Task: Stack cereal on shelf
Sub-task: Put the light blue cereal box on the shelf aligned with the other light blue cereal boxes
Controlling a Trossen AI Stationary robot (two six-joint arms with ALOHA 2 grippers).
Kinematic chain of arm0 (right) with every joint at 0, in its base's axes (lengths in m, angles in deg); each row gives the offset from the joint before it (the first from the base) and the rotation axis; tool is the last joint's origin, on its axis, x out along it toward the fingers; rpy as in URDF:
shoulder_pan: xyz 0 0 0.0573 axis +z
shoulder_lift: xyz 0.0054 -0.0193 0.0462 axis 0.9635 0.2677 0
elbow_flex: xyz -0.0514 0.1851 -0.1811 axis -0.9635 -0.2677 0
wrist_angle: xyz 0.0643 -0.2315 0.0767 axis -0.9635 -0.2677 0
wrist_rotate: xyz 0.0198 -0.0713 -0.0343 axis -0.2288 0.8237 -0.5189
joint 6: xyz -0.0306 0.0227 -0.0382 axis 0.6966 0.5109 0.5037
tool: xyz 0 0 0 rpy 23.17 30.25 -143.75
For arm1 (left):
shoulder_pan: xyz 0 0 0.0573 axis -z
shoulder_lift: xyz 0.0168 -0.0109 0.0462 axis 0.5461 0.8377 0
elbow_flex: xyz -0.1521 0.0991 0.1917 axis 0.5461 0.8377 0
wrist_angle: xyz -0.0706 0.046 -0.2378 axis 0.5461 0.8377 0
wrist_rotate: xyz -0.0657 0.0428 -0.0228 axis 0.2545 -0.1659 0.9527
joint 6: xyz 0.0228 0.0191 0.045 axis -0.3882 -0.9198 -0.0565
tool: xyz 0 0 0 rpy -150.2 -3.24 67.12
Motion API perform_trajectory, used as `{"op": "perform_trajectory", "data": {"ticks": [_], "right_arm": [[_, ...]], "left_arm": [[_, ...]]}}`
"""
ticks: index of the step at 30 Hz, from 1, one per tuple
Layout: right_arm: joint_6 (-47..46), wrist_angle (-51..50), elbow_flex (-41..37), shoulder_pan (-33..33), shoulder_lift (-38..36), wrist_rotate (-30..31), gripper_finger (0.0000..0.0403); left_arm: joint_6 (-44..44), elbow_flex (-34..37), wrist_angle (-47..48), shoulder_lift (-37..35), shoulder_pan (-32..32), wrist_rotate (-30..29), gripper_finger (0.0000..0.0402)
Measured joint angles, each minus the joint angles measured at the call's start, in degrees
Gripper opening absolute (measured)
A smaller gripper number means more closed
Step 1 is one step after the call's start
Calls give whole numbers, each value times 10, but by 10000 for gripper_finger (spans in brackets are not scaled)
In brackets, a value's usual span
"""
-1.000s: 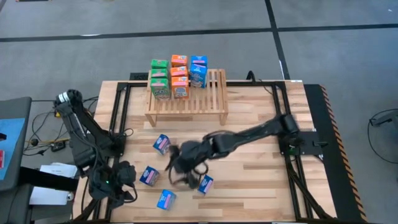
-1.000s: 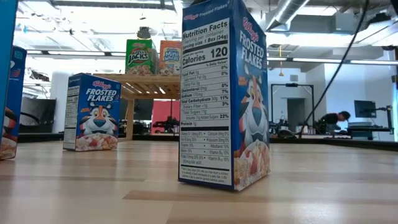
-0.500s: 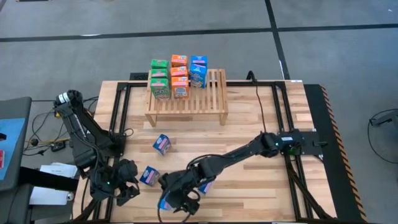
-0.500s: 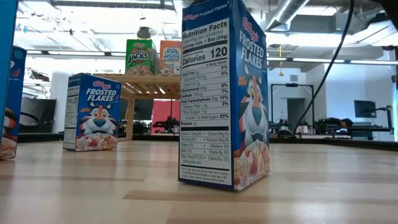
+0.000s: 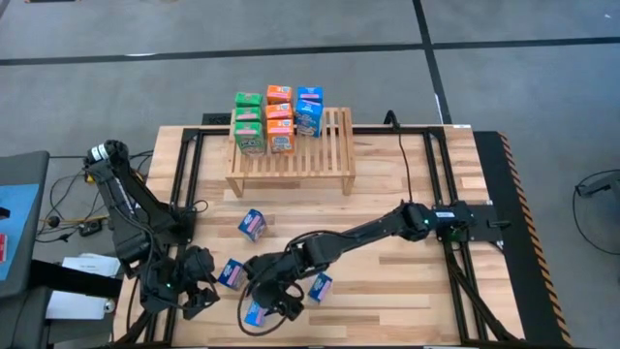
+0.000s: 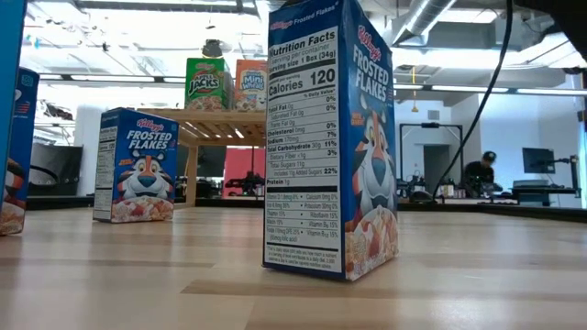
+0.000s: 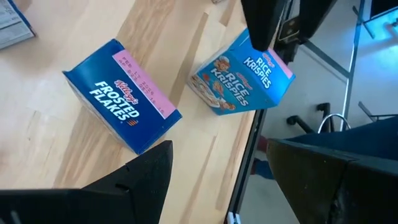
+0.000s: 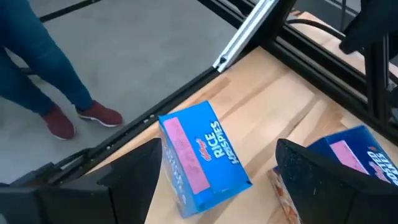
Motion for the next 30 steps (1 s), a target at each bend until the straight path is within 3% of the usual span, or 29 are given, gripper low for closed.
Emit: {"op": "perform_trajectory", "data": {"ticks": [12,18,30], "right_arm": [[-8,52,-11,-28,31,-16,338],[-50,74,-14,-29,50,-76,334],[-57,78,-14,-27,50,-87,329]], "left_arm": [[-27,0,23,0,0,-18,250],[-33,0,31,0,0,-42,250],[-42,0,44,0,0,-71,250]]}}
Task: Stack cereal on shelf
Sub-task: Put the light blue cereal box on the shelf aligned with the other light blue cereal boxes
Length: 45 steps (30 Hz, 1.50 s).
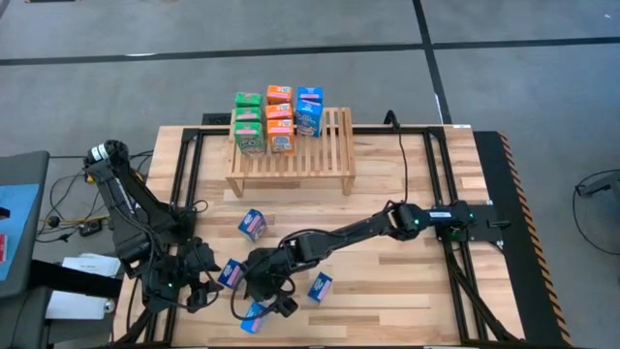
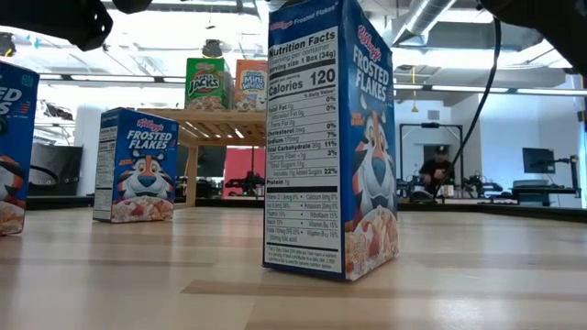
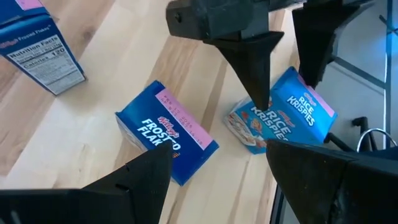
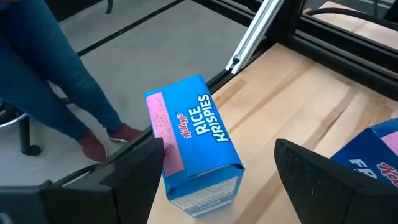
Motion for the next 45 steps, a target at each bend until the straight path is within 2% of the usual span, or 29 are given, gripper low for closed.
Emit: {"op": "perform_trajectory", "data": {"ticks": [13,28,35,45], "right_arm": [[-24,-15,18,6,-14,0,330],[9,18,5,9,-7,15,329],[-15,54,7,9,20,10,329],[-50,40,5,7,20,-19,329]], "left_arm": [[8,0,4,0,0,-17,250],[9,0,9,0,0,-30,250],[9,0,12,0,0,-38,250],[11,0,19,0,0,-39,250]]}}
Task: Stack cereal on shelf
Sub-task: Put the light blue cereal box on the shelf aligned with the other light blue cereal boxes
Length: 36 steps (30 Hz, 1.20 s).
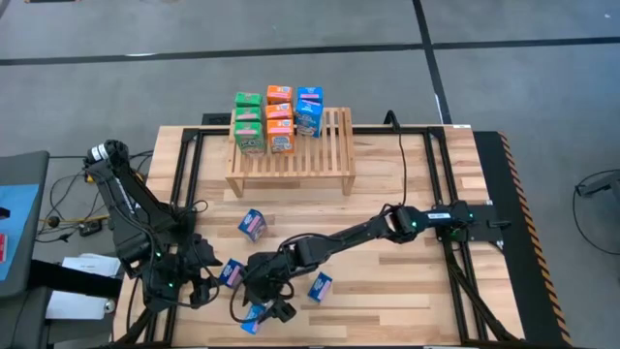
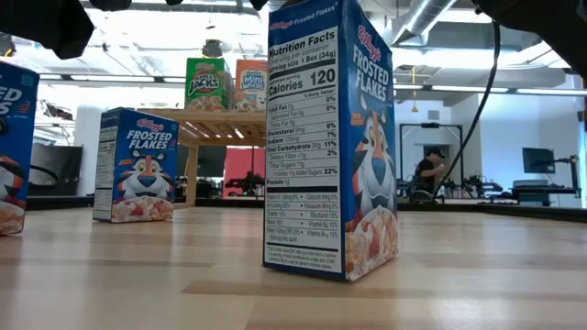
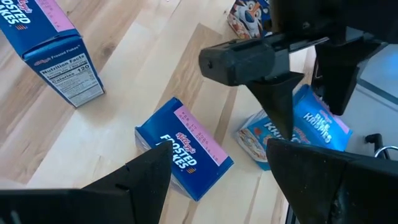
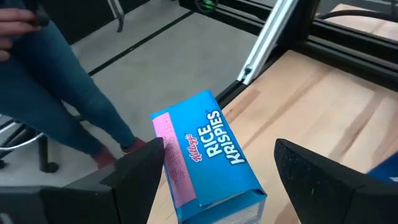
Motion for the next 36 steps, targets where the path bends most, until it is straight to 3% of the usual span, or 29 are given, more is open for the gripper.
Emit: {"op": "perform_trajectory", "data": {"ticks": [16,23,36], "right_arm": [[40,-4,9,5,1,-10,329],[101,-33,15,17,-17,42,329],[86,-15,14,14,-15,48,329]], "left_arm": [[0,0,11,0,0,-5,250],[-1,0,21,0,0,-6,250],[5,0,23,0,0,-6,250]]}}
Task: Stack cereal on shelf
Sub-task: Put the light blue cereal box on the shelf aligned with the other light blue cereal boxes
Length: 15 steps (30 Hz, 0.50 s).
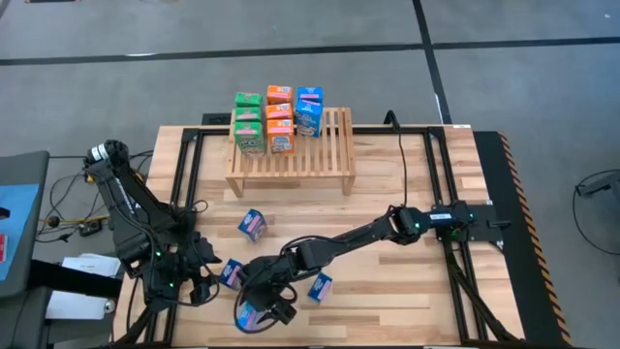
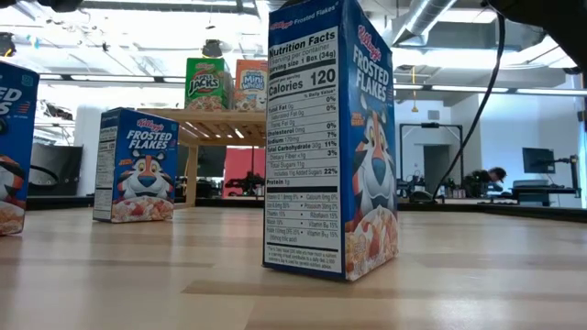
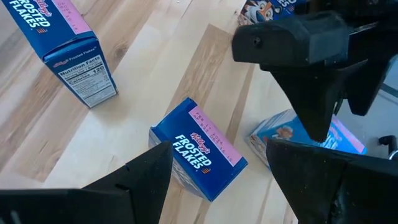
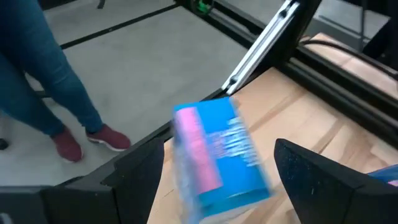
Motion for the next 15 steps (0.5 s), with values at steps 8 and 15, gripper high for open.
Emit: {"op": "perform_trajectory", "data": {"ticks": [8,15], "right_arm": [[-25,4,0,0,0,-1,329],[-26,13,0,-6,0,-3,329]], "left_arm": [[3,0,4,0,0,0,250],[-6,0,12,0,0,-3,250]]}}
